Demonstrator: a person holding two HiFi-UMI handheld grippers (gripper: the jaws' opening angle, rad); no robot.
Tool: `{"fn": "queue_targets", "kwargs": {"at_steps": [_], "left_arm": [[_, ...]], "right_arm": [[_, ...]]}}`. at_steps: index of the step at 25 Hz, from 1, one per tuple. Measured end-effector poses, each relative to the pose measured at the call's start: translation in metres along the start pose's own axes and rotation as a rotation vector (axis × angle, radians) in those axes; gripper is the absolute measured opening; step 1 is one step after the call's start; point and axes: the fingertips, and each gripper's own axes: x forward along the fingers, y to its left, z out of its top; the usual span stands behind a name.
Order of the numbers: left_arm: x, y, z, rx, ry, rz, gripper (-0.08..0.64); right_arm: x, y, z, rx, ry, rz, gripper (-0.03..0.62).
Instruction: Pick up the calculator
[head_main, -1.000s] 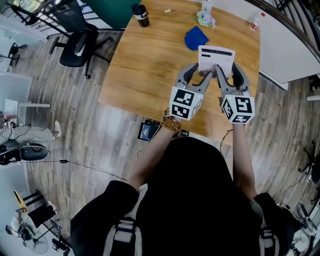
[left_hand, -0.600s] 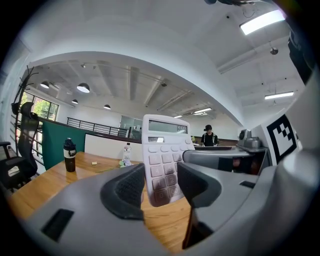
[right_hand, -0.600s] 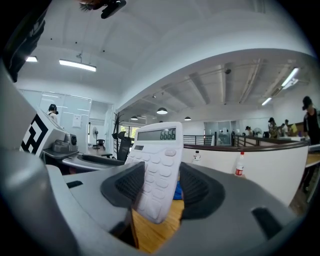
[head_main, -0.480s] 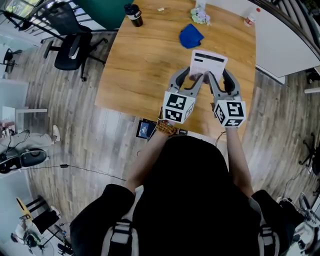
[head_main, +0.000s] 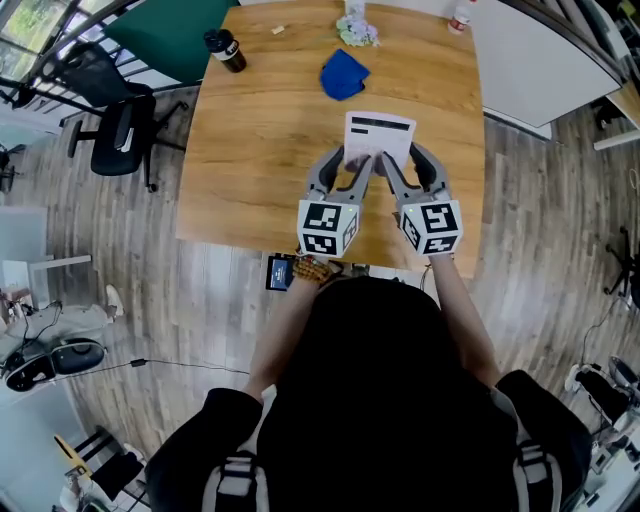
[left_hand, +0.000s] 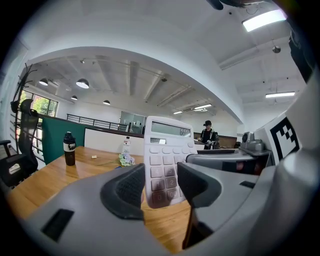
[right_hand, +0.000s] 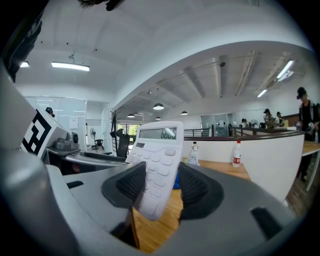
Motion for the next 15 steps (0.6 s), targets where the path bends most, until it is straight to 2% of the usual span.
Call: {"fn": "queue_targets", "kwargs": {"at_steps": [15], "left_arm": [[0.003, -0.019, -0.014, 0.004, 0.028, -0.023, 0.216]], "right_arm": [[-0.016, -0.012, -0.019, 0.040, 0.017, -0.004, 0.204]]}}
